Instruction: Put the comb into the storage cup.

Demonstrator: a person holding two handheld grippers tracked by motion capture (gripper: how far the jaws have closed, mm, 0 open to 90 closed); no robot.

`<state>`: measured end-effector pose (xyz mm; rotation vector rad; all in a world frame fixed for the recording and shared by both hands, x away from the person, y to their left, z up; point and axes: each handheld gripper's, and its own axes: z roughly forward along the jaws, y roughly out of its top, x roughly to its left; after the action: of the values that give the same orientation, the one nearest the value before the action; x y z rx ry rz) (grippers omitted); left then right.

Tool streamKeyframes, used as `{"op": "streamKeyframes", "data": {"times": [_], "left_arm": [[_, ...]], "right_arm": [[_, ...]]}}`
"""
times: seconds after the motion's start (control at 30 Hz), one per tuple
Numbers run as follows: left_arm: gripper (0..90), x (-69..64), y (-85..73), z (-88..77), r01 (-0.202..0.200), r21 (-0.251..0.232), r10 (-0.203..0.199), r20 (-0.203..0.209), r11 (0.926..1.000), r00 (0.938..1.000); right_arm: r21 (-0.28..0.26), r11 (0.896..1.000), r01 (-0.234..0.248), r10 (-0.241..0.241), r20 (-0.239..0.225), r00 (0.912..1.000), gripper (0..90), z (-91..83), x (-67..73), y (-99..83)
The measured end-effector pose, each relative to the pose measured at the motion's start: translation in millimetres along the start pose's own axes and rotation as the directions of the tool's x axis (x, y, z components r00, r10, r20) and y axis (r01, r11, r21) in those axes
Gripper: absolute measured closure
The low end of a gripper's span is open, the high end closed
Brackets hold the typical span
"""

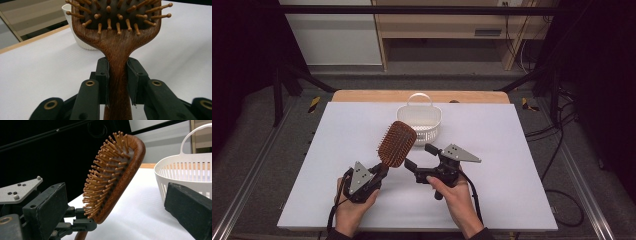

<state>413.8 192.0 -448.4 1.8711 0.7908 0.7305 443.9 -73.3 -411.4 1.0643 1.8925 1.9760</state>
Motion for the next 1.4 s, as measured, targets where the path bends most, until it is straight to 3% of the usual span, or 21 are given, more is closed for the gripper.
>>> {"op": "streamKeyframes", "data": {"times": [0.77, 1.0, 1.4], "left_arm": [[72.3, -13.9, 5.4, -2.4, -0.028, -0.047, 0.03, 0.038, 0.9985, 0.9988], [72.3, -18.1, 6.4, -1.6, -0.051, -0.064, 0.054, 0.049, 0.9967, 0.9974], [72.3, -23.7, 7.7, -3.0, -0.057, -0.082, 0.063, 0.068, 0.995, 0.9957]], "right_arm": [[-0.021, 0.999, -0.039, 0.039, -0.032, 0.9988, 5.7, 7.7, 0.7, 5.9], [-0.056, 0.994, -0.093, 0.09, -0.05, 0.9947, 12.1, 10.3, -3.4, 14.0], [-0.056, 0.992, -0.113, 0.107, -0.098, 0.9894, 25.5, 12.8, -0.9, 26.2]]}}
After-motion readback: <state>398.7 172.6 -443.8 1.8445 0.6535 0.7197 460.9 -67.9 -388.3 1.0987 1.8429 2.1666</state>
